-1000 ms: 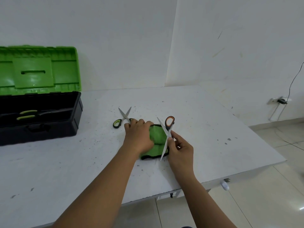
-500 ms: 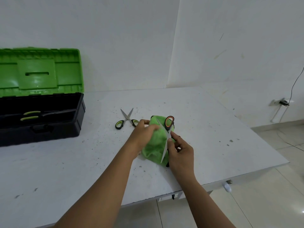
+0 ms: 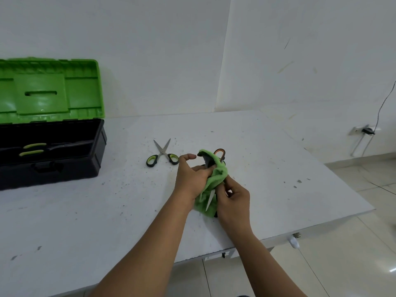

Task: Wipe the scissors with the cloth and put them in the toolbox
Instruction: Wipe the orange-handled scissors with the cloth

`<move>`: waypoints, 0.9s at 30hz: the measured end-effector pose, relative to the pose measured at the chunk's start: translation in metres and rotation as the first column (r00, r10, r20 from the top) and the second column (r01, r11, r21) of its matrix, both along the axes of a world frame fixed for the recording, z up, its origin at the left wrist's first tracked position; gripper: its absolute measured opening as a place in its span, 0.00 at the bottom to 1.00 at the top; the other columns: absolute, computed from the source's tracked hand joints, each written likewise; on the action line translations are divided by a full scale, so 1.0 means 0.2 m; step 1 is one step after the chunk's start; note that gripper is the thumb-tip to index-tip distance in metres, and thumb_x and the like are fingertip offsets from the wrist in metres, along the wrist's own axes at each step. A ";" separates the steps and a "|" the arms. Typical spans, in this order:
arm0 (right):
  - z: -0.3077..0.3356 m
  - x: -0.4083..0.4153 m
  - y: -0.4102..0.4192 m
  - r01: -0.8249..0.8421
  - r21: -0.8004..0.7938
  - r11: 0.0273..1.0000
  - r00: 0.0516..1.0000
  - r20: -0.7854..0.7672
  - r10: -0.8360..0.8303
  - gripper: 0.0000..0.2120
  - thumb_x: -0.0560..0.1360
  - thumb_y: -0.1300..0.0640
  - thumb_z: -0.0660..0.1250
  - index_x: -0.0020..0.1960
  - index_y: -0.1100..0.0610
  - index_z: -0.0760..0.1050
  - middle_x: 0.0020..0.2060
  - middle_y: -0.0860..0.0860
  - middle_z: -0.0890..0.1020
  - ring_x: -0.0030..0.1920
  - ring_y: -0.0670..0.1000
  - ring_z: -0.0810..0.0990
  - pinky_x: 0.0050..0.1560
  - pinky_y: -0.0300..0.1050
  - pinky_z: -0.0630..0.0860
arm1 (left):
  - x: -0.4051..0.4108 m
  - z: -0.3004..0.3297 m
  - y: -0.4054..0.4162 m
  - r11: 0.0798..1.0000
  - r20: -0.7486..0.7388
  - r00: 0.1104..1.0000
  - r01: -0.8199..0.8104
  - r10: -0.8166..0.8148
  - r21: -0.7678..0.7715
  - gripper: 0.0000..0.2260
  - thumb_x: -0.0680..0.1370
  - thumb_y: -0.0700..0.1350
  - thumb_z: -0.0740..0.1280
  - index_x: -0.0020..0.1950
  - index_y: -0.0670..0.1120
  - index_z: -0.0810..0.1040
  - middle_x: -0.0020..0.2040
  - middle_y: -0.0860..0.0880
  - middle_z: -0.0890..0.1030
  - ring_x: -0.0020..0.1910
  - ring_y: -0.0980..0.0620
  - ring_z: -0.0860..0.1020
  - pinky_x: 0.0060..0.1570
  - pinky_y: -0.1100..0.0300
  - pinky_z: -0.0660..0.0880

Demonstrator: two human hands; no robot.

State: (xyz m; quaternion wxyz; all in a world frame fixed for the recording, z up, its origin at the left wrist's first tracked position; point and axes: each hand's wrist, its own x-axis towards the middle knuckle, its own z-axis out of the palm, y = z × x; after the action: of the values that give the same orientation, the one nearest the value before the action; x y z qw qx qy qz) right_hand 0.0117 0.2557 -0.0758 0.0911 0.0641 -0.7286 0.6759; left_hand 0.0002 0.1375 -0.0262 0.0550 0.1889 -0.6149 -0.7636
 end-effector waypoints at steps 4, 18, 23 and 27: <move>0.02 0.01 0.00 -0.004 -0.007 1.000 1.000 -0.014 0.004 0.14 0.83 0.64 0.64 0.43 0.55 0.83 0.28 0.46 0.73 0.30 0.47 0.65 0.32 0.42 0.64 | 0.00 -0.02 0.04 0.989 0.024 0.995 -0.094 0.092 0.115 0.27 0.76 0.41 0.78 0.67 0.56 0.67 0.51 0.47 0.88 0.54 0.46 0.86 0.60 0.45 0.82; 0.05 0.03 0.01 -0.062 -0.106 0.992 0.998 0.018 0.065 0.17 0.83 0.62 0.67 0.62 0.42 0.84 0.39 0.53 0.87 0.34 0.55 0.76 0.40 0.48 0.78 | -0.03 0.04 0.06 0.959 0.030 0.961 -0.278 0.276 0.049 0.25 0.78 0.42 0.76 0.68 0.53 0.66 0.45 0.53 0.81 0.52 0.48 0.84 0.60 0.43 0.82; 0.04 0.02 0.03 -0.072 -0.099 0.992 0.993 0.083 0.080 0.12 0.83 0.61 0.68 0.50 0.50 0.89 0.30 0.49 0.79 0.31 0.51 0.70 0.33 0.47 0.69 | 0.00 0.05 0.09 0.968 -0.001 0.974 -0.225 0.227 -0.113 0.23 0.78 0.43 0.76 0.65 0.54 0.66 0.46 0.48 0.85 0.48 0.49 0.84 0.49 0.53 0.80; 0.06 0.04 0.04 -0.121 -0.140 0.983 0.984 0.113 0.137 0.14 0.82 0.62 0.69 0.66 0.53 0.82 0.44 0.37 0.88 0.50 0.46 0.88 0.53 0.45 0.84 | -0.06 0.10 0.02 0.912 -0.011 0.912 -0.409 0.409 0.003 0.21 0.79 0.40 0.74 0.63 0.52 0.66 0.44 0.51 0.80 0.43 0.51 0.80 0.43 0.57 0.75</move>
State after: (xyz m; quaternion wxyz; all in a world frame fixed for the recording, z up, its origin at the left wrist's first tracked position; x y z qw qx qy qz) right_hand 0.0192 0.2629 -0.0637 0.0063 0.0636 -0.6805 0.7300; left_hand -0.0116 0.1420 -0.0058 0.2171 0.3088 -0.5611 -0.7366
